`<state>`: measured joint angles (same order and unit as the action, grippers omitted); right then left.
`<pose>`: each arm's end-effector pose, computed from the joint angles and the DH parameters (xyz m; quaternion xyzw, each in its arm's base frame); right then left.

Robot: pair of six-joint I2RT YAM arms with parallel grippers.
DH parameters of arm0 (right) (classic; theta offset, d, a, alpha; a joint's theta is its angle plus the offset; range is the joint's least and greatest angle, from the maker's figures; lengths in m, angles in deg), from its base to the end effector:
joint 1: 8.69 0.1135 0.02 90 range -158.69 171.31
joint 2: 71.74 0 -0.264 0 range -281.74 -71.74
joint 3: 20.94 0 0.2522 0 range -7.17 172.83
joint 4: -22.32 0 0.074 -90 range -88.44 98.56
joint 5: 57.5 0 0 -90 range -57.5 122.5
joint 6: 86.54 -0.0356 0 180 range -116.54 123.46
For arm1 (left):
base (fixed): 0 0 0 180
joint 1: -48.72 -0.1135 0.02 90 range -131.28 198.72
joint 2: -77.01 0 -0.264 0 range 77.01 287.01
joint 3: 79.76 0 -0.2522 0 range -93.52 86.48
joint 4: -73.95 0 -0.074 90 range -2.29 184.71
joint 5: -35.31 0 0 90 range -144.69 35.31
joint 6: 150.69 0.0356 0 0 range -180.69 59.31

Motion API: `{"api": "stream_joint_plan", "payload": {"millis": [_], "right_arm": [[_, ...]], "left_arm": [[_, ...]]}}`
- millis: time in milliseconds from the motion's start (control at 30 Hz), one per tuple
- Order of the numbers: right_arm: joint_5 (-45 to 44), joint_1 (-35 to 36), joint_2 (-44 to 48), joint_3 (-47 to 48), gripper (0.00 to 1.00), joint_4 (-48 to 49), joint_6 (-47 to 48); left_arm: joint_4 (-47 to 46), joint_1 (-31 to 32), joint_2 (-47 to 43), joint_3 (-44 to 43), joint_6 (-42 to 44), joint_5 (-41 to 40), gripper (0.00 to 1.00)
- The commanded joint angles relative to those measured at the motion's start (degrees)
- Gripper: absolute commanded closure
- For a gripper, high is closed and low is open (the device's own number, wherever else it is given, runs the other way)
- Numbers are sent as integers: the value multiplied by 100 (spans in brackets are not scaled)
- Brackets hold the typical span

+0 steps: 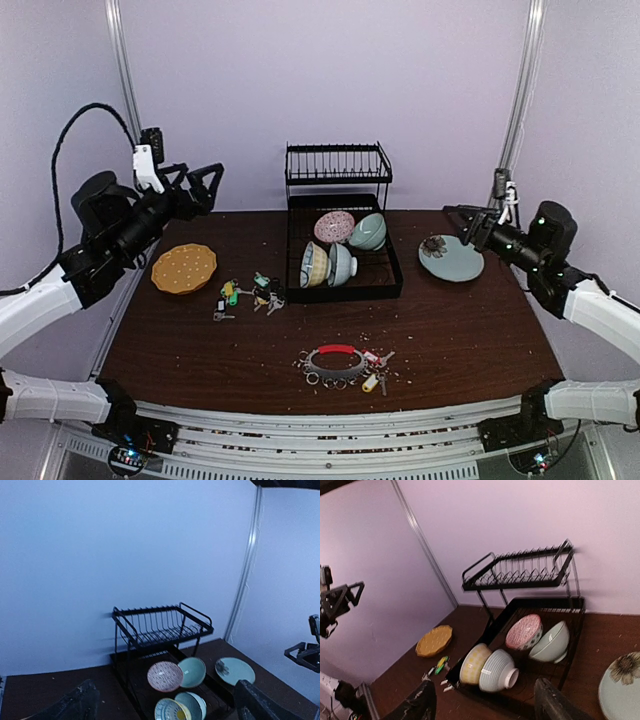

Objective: Put the keys on the keyring

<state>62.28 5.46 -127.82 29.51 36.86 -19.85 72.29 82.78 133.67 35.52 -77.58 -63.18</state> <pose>0.2161 0.0727 0.3241 -0.1445 0.6418 0.3940 0.6419 0.1954 -0.1257 0.3879 0.0400 0.6441 -0.2848 0.7088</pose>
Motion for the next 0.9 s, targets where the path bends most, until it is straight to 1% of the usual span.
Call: {"api": "stream_joint_plan", "payload": {"millis": [0,33,67,200,300,333,400,467,567,700,767,800,867], "right_arm": [[-1425,1749,-154,496,33,-3543,616],[-2154,2193,-285,605,36,-4078,538],[-2535,2486,-422,671,38,-4385,388],[-3414,3456,-1013,836,43,-5016,-369],[-3677,4053,-1546,946,43,-5007,-550],[-3684,4186,-1749,980,43,-4942,-509],[-3559,4354,-2180,1110,42,-4873,-368],[-3072,4391,-2635,1274,41,-4800,-197],[-2412,4401,-3224,1452,40,-4597,174],[-2447,4383,-3713,1748,41,-4782,531],[-2523,4385,-3853,1888,44,-4866,659],[-2557,4378,-3914,1928,47,-4894,701],[-2549,4377,-3991,1979,57,-4952,785]], "left_arm": [[2335,542,128,-313,180,737,3],[2631,651,98,-263,93,732,3],[2795,719,73,-188,-48,734,4],[3033,1095,116,384,-498,857,14],[3002,1477,520,764,-622,1057,17],[3001,1565,688,843,-653,1115,17],[2849,1603,1010,982,-684,1489,17],[2604,1603,1274,1061,-653,1881,17],[2317,1603,1559,1111,-655,2055,16],[2215,1606,1874,1056,-577,2039,15],[2210,1603,1976,1050,-554,2009,14],[2202,1603,2014,1053,-553,1978,14],[2186,1603,2064,1068,-538,1946,14]]}}
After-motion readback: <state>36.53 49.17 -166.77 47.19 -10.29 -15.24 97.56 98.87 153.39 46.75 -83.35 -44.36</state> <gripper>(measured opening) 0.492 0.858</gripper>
